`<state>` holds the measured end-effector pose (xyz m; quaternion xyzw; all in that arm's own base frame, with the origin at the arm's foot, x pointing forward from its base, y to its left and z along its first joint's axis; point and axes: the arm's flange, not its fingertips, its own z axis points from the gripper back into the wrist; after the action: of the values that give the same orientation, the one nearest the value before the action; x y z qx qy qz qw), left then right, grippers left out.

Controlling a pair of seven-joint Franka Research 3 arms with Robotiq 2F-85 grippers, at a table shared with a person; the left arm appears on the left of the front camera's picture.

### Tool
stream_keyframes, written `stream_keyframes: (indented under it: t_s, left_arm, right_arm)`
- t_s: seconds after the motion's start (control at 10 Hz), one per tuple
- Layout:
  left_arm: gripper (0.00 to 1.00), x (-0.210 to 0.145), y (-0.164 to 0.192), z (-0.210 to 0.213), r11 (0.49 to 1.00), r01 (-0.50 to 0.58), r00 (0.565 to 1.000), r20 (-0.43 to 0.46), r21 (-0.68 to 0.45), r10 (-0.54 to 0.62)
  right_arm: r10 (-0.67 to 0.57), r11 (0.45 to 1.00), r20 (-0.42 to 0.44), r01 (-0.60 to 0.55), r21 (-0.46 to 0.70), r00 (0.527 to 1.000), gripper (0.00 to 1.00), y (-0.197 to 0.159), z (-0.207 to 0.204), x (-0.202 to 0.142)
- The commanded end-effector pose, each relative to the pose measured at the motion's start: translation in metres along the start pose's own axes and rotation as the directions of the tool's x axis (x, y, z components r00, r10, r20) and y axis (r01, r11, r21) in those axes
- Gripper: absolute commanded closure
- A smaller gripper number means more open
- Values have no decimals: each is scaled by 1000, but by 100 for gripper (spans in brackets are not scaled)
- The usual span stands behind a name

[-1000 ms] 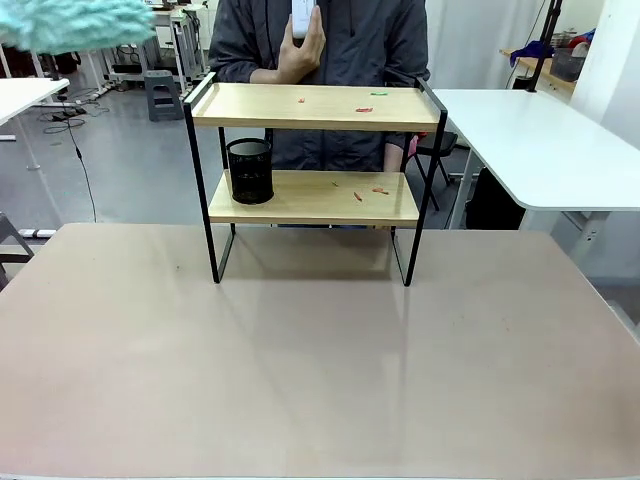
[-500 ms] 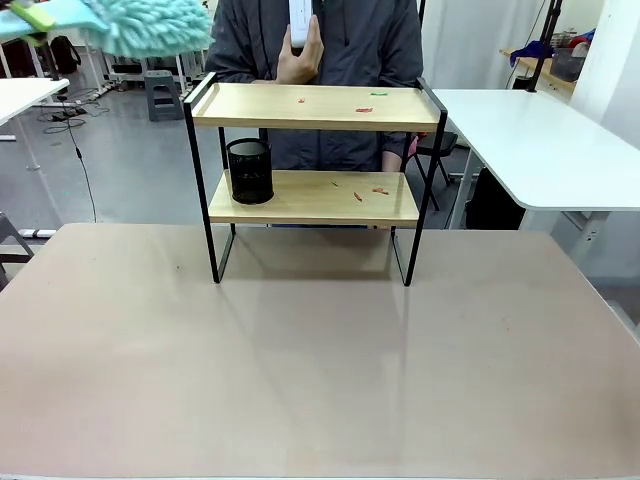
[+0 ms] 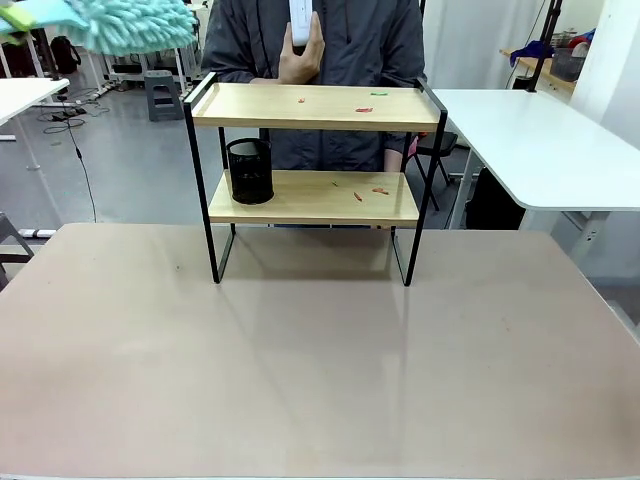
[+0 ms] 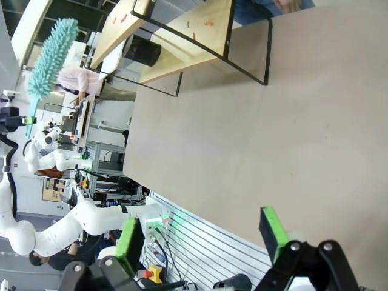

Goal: Clean the shelf.
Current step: Clean the specific tier of the Shelf with the Duster once objects are removed.

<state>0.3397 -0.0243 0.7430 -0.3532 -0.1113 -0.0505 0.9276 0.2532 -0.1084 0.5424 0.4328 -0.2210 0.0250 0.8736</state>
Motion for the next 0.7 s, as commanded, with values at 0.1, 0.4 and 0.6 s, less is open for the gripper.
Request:
stream_keyframes:
  t_s: [0.1, 0.4, 0.6]
  left_arm:
    - [87, 21, -42, -64, 981, 141, 988, 36, 136, -147]
    - [87, 44, -70, -118, 949, 171, 984, 1, 264, -177]
    - [87, 57, -73, -144, 941, 168, 986, -54, 295, -159]
  right_arm:
    - [24, 999, 10, -24, 22, 1000, 0, 1, 0, 2]
    - [24, 999, 10, -24, 22, 1000, 0, 1, 0, 2]
    - [24, 999, 10, -24, 22, 1000, 0, 1, 0, 2]
